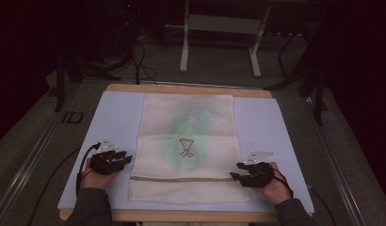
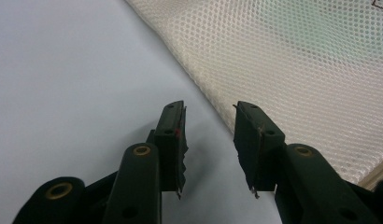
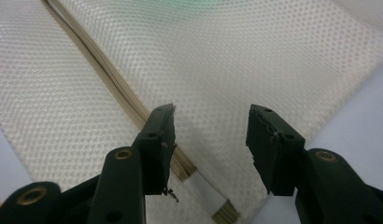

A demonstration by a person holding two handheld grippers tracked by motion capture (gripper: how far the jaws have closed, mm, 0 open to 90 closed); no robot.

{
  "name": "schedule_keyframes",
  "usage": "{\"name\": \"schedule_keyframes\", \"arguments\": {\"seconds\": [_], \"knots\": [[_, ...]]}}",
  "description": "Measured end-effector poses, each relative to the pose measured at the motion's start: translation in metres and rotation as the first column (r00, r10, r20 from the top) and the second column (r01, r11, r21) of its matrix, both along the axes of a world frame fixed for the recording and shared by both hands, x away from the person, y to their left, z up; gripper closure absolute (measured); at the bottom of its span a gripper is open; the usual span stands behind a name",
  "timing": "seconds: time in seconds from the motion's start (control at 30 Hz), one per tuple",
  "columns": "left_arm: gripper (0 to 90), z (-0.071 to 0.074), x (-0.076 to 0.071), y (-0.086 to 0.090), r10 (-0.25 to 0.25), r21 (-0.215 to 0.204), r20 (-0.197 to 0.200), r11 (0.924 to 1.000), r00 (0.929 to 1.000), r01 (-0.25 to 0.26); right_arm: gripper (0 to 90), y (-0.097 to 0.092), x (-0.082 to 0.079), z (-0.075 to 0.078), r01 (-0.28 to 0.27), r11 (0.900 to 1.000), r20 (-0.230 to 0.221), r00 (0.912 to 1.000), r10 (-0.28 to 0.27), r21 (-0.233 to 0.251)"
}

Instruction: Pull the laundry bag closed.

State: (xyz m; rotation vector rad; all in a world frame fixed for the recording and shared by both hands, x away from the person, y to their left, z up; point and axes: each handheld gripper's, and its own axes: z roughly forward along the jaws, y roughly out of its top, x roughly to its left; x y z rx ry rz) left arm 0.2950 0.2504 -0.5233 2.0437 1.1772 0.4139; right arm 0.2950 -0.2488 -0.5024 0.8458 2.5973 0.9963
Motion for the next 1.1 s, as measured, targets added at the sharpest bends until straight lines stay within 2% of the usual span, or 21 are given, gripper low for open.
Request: {"name": "schedule_keyframes", "arguments": {"seconds": [0.5, 1.1], "knots": [[63.4, 0.001, -0.001, 0.001, 0.006, 0.005, 0.014, 1.0, 0.9999, -0.006, 51.1, 0.021, 0.0, 0.003, -0.06, 0.9982, -0.003, 0.9982, 0.06, -0.001], [64.9, 0.003, -0.002, 0.002, -0.002, -0.001, 0.02, 1.0, 0.9998, 0.002, 51.0, 0.049, 0.001, 0.005, -0.133, 0.9911, 0.0, 0.9912, 0.133, 0.013]]}}
